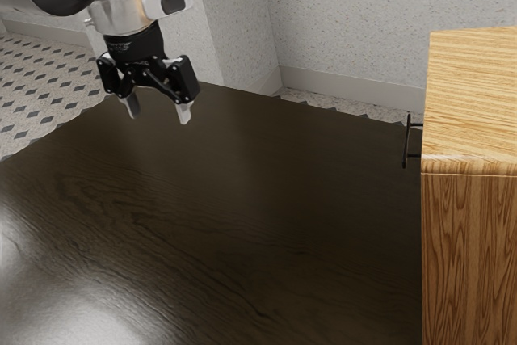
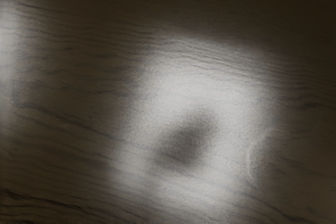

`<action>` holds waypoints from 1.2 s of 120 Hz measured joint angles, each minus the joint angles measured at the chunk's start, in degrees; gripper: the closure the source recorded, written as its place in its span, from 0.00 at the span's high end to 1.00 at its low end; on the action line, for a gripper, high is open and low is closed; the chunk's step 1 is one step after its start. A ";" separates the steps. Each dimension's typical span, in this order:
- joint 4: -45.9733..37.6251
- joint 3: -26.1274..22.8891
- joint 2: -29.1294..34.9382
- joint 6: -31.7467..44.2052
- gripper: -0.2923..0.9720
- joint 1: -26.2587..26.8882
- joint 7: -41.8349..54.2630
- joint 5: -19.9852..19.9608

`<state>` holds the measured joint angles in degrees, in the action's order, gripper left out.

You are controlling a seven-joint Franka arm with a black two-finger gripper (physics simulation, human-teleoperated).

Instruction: Pull the drawer handle with one arm to open the drawer

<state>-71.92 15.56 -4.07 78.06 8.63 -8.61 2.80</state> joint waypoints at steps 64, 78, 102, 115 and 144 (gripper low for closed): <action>5.33 -1.56 3.39 -0.37 0.77 -1.70 -1.68 -0.98; 3.61 -1.43 -4.16 -0.15 0.77 -2.33 -1.93 -1.48; 3.34 -1.36 -9.67 0.92 0.77 -6.41 -2.26 -4.60; 3.93 -2.01 -9.54 1.07 0.77 -5.86 -2.36 -5.02; -1.75 -4.45 -6.20 6.86 0.77 -4.94 -2.96 -14.42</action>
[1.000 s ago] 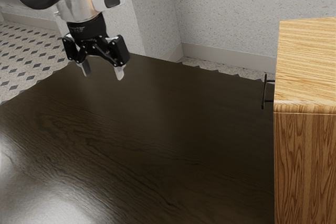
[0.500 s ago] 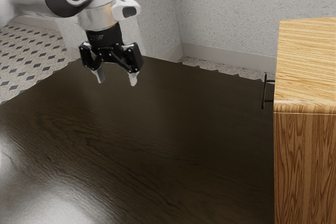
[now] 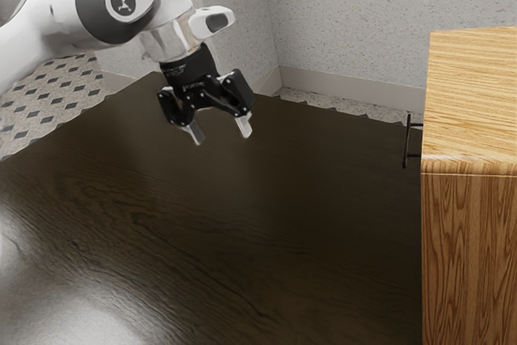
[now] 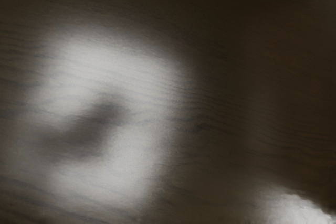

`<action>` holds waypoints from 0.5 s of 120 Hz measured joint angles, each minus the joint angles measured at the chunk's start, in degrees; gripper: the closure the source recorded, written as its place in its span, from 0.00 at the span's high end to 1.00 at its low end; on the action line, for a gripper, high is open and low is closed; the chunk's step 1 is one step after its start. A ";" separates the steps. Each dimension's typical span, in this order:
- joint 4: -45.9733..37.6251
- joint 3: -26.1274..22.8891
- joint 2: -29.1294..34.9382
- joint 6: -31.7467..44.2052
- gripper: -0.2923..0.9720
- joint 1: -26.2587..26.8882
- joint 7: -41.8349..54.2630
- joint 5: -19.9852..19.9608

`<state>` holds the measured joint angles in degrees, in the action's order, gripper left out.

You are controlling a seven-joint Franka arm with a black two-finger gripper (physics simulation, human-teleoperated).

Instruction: Pull the drawer handle with one arm to open the drawer

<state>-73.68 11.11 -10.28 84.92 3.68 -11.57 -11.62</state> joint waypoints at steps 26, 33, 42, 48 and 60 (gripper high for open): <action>-8.85 -1.46 6.04 9.19 0.77 1.95 -1.25 -4.53; -9.12 -2.06 5.95 11.46 0.77 2.88 -1.61 -5.01; -8.69 -2.43 5.25 13.74 0.77 4.20 -2.04 -5.36; -7.69 -2.48 4.35 14.85 0.77 4.85 -2.30 -5.47; -6.24 -2.52 3.20 16.42 0.77 5.31 -2.85 -5.60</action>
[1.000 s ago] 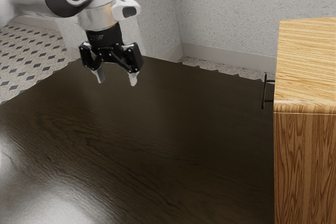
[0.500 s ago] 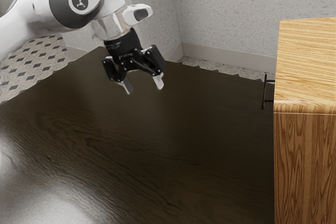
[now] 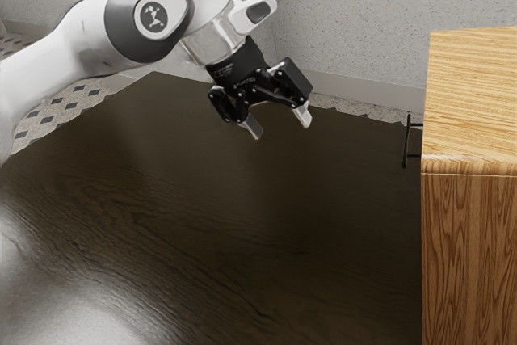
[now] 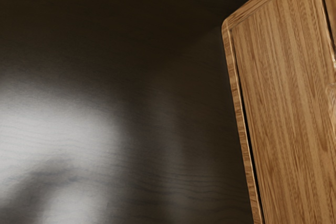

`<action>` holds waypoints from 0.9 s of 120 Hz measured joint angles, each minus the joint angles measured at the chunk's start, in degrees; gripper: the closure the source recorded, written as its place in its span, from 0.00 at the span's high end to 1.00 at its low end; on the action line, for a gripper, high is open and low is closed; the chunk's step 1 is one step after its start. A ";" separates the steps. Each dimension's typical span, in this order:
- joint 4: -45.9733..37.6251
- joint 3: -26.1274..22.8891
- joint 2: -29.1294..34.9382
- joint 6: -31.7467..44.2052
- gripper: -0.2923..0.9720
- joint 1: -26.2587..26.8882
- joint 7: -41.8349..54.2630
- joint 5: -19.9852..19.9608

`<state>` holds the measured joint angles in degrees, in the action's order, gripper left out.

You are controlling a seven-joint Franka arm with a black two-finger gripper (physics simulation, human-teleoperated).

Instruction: Pull the drawer handle with one arm to open the drawer

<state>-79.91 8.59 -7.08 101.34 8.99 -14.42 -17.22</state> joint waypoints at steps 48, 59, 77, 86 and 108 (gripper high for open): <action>2.67 -0.01 -3.47 4.99 0.77 3.78 -1.90 -1.43; 3.13 0.02 -4.07 5.82 0.77 4.12 -2.18 -2.07; 3.11 -0.01 -5.16 7.23 0.77 5.26 -2.56 -2.52; 3.19 0.01 -5.37 7.86 0.77 5.87 -2.72 -2.61; 3.28 -0.03 -5.53 8.75 0.77 6.12 -3.04 -2.70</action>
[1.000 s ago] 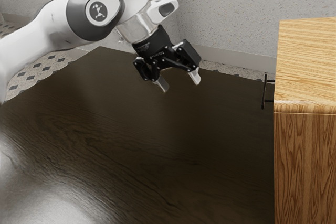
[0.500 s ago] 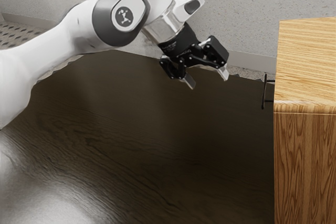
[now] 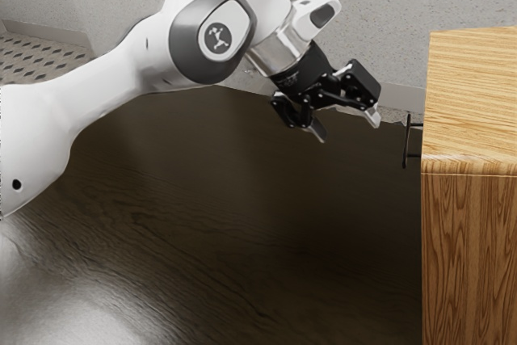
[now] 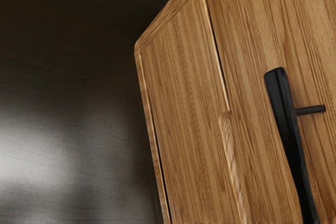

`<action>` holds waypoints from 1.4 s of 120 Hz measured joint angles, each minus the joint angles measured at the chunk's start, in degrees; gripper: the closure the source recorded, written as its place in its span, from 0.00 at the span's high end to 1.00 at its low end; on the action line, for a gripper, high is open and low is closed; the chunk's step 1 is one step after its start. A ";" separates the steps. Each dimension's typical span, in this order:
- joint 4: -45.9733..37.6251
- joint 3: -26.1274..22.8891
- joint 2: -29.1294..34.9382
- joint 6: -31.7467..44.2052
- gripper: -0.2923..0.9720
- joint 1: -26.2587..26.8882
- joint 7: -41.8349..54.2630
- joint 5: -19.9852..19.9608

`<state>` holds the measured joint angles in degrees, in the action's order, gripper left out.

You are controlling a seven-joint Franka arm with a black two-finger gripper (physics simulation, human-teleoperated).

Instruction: Pull the drawer handle with one arm to open the drawer

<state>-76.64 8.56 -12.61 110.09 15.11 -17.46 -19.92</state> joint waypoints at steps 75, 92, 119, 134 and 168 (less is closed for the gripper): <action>2.80 0.07 -3.88 2.38 0.77 2.56 -0.56 -2.81; 2.70 0.13 -4.05 2.52 0.77 2.54 -0.63 -2.83; 2.37 0.06 -4.21 2.70 0.77 2.54 -0.70 -2.87; 2.35 0.05 -4.40 2.76 0.77 2.72 -0.72 -2.94; 2.27 -0.02 -5.76 2.78 0.77 2.73 -0.76 -3.01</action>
<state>-74.36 8.54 -18.37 112.87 17.84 -18.22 -22.93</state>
